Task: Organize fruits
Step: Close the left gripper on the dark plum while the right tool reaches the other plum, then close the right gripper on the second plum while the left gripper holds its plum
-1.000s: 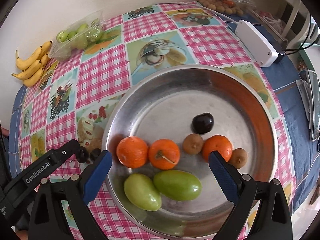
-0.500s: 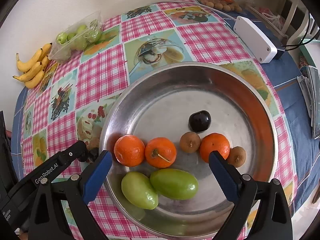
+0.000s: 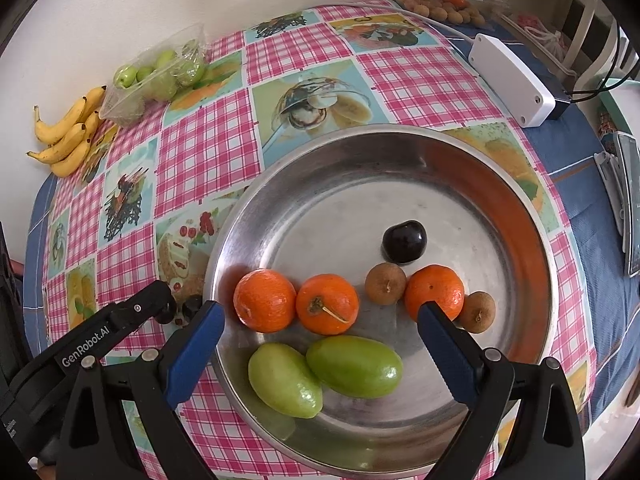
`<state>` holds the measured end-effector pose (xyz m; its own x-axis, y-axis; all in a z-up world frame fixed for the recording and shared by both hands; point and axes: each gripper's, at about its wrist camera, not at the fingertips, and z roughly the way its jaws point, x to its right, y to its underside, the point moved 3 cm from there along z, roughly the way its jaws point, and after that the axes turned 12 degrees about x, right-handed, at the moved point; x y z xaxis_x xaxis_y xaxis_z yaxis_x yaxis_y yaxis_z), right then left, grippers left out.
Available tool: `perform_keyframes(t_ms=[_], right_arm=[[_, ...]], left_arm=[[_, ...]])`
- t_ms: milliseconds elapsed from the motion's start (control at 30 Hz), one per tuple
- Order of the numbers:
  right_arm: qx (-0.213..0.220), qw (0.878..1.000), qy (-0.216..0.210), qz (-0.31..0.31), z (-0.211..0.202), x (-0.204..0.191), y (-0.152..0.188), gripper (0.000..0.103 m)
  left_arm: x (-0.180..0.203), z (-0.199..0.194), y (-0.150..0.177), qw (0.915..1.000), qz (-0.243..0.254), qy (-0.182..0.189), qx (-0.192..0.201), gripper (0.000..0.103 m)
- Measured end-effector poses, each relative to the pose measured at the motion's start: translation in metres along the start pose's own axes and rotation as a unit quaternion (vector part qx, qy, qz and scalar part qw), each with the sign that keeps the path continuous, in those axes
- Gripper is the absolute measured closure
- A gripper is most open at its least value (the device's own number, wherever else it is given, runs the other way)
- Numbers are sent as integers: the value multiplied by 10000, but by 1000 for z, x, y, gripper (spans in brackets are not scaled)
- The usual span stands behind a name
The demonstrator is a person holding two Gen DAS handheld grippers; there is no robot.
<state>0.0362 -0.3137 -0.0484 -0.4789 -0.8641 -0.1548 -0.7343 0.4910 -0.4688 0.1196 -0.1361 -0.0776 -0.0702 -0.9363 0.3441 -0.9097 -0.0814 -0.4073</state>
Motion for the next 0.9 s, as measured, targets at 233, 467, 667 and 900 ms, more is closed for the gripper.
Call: perform_keyframes(t_ms=[233, 467, 667, 900], right_arm=[[101, 9996, -197, -200, -3, -19, -1, 6], [146, 9960, -576, -663, -6, -57, 4, 6], [199, 9904, -886, -1046, -8, -87, 10, 19], [30, 9877, -1016, -1192, 0, -94, 14, 46]], left_arm=[[-17, -13, -7, 9996, -264, 64, 80, 75], [-44, -30, -16, 9984, -519, -43, 236, 75], [-63, -41, -18, 9971, -704, -106, 285, 75], [-74, -48, -23, 9956, -863, -106, 356, 75]])
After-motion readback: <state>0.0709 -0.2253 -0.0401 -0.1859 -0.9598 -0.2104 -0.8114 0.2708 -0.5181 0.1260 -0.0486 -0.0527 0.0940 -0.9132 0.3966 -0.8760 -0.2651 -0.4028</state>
